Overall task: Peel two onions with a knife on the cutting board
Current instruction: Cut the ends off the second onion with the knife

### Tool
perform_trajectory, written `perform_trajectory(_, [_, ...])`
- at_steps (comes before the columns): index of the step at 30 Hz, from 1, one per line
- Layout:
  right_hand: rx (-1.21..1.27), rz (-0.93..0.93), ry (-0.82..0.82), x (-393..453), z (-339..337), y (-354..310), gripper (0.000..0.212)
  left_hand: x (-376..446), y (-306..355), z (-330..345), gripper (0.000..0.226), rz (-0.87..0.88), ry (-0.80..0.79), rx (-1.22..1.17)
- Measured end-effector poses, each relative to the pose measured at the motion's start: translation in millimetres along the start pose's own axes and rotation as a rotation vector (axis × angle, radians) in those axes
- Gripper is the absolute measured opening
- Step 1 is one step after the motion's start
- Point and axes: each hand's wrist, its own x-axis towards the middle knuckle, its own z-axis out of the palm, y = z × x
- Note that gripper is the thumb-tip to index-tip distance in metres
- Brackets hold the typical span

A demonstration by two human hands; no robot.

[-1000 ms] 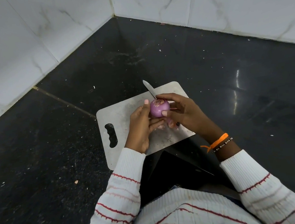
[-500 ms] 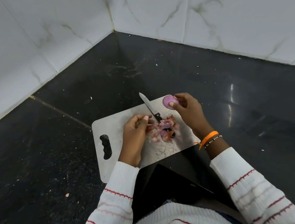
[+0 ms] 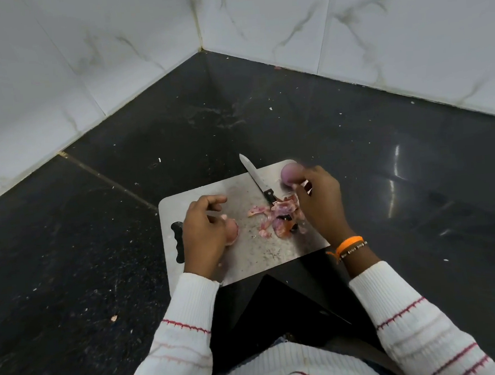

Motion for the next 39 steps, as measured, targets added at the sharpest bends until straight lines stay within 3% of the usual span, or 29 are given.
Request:
perform_trajectory(5, [-0.129, -0.047, -0.178, -18.9, 13.4, -2.8, 0.018, 1.1, -11.8, -2.1, 0.022, -0.040, -0.025, 0.056])
perform_trajectory(8, [-0.222, -0.045, -0.242, -21.6, 20.1, -1.9, 0.028, -0.4, -14.1, -2.3, 0.018, -0.029, -0.046, 0.078])
perform_trajectory(11, [-0.313, -0.042, -0.259, -24.0, 22.3, -5.0, 0.035, -2.8, -15.7, -3.4, 0.031, -0.050, -0.132, 0.121])
perform_trajectory(14, [-0.387, -0.043, -0.260, -25.9, 23.2, -11.5, 0.029, -2.5, -20.0, -2.6, 0.053, -0.046, -0.178, 0.257])
perform_trajectory(18, [-0.428, -0.024, -0.306, -24.6, 23.9, -18.5, 0.024, -3.5, -23.7, 2.4, 0.057, 0.007, -0.167, 0.339])
perform_trajectory(25, [-0.354, 0.016, -0.354, -28.8, 36.5, -40.2, 0.025, -5.1, -31.8, 3.9, 0.057, 0.050, -0.129, 0.294])
perform_trajectory(32, [-0.171, 0.192, -0.396, -17.7, 43.5, -39.8, 0.030, -7.2, -33.6, 3.8, 0.063, 0.069, -0.073, 0.259])
perform_trajectory(36, [-0.138, 0.199, -0.449, -11.9, 43.2, -34.1, 0.022, -5.7, -33.6, 1.5, 0.053, 0.076, -0.048, 0.228])
perform_trajectory(39, [0.031, 0.229, -0.477, -12.5, 38.9, -38.8, 0.018, -4.5, -36.0, 2.1, 0.047, 0.092, -0.062, 0.244])
